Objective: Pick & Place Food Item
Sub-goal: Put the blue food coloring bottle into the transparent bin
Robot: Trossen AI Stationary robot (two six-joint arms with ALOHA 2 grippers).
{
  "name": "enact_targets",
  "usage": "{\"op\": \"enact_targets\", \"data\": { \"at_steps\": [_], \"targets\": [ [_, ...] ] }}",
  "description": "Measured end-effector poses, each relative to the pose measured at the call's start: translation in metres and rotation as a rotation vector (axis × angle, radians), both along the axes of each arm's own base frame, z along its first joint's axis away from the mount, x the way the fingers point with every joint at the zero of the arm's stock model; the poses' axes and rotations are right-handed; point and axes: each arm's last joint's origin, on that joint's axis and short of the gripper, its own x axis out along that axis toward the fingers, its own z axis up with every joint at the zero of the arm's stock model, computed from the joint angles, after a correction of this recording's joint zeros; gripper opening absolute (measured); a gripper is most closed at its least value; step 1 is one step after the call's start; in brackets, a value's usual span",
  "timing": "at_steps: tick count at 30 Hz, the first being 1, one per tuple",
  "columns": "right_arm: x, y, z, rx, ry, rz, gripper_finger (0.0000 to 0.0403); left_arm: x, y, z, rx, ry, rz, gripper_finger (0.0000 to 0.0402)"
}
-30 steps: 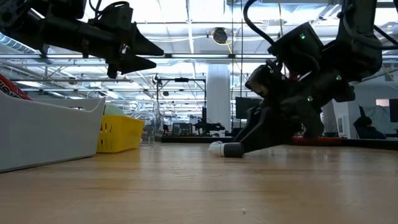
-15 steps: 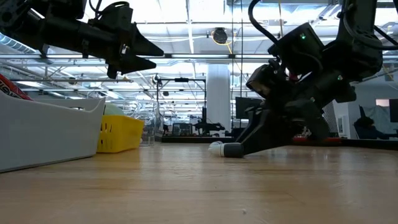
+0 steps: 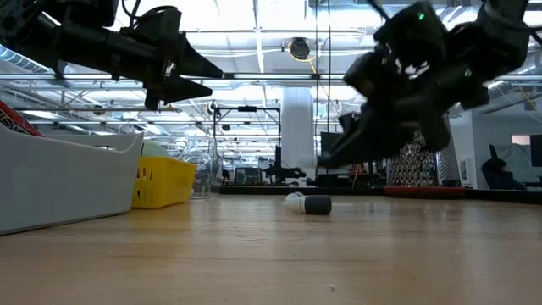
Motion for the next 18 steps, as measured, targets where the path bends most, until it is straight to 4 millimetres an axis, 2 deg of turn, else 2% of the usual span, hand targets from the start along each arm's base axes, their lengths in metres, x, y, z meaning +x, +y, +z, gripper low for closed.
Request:
{"op": "enact_targets", "data": {
  "at_steps": [5, 11, 18],
  "targets": [
    [-0.009, -0.002, 0.03, -0.05, -0.053, -0.001, 0.0056, 0.0, 0.0, 0.0, -0.064, -0.029, 0.004, 0.0257],
    [-0.02, -0.003, 0.061, -0.079, -0.154, 0.016, 0.0062, 0.0, -0.001, 0.0, -0.121, -0.053, -0.011, 0.0257],
    [-0.03, -0.004, 0.077, -0.077, -0.177, 0.015, 0.0057, 0.002, -0.006, 0.002, -0.138, -0.066, -0.162, 0.0257]
  ]
}}
